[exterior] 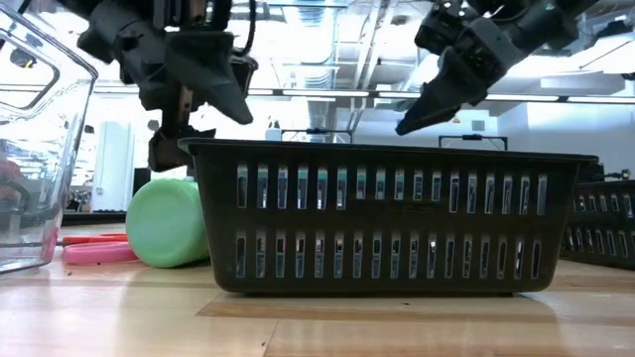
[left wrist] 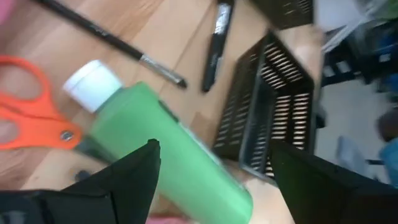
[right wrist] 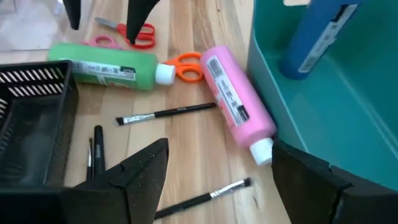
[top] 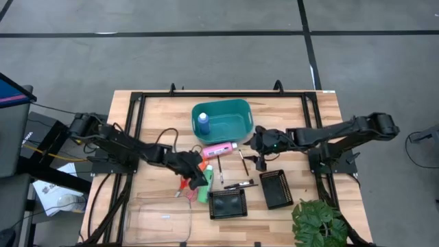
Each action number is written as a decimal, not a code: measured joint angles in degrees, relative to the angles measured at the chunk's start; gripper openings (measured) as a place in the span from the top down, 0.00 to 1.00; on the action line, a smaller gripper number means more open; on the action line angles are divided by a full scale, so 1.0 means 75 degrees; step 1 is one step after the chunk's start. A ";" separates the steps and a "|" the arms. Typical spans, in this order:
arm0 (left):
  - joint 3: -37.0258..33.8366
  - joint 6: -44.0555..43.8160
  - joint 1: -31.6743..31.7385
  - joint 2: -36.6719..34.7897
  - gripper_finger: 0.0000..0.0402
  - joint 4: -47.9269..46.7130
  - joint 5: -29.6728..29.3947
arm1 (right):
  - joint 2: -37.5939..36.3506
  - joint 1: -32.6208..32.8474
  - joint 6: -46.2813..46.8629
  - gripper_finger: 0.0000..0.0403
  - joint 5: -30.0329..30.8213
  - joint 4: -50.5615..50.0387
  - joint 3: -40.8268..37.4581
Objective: Pick & Place Paint Supplies
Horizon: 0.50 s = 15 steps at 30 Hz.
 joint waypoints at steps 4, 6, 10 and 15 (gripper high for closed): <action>0.0522 0.0145 0.0066 -0.0003 0.27 -0.1011 -0.0032 | -0.0114 0.0304 0.0003 0.34 0.0520 -0.0230 -0.0003; 0.0698 -0.0034 0.0091 0.0087 0.28 -0.1328 -0.0157 | -0.0122 0.0408 0.0003 0.34 0.0762 -0.0172 0.0000; 0.0905 -0.0204 0.0164 0.0557 0.28 -0.1837 -0.0084 | -0.0119 0.0527 -0.0005 0.34 0.1082 -0.0227 -0.0003; 0.1200 -0.0104 0.0273 0.1143 0.29 -0.1948 0.0055 | -0.0119 0.0544 -0.0005 0.34 0.1111 -0.0280 -0.0003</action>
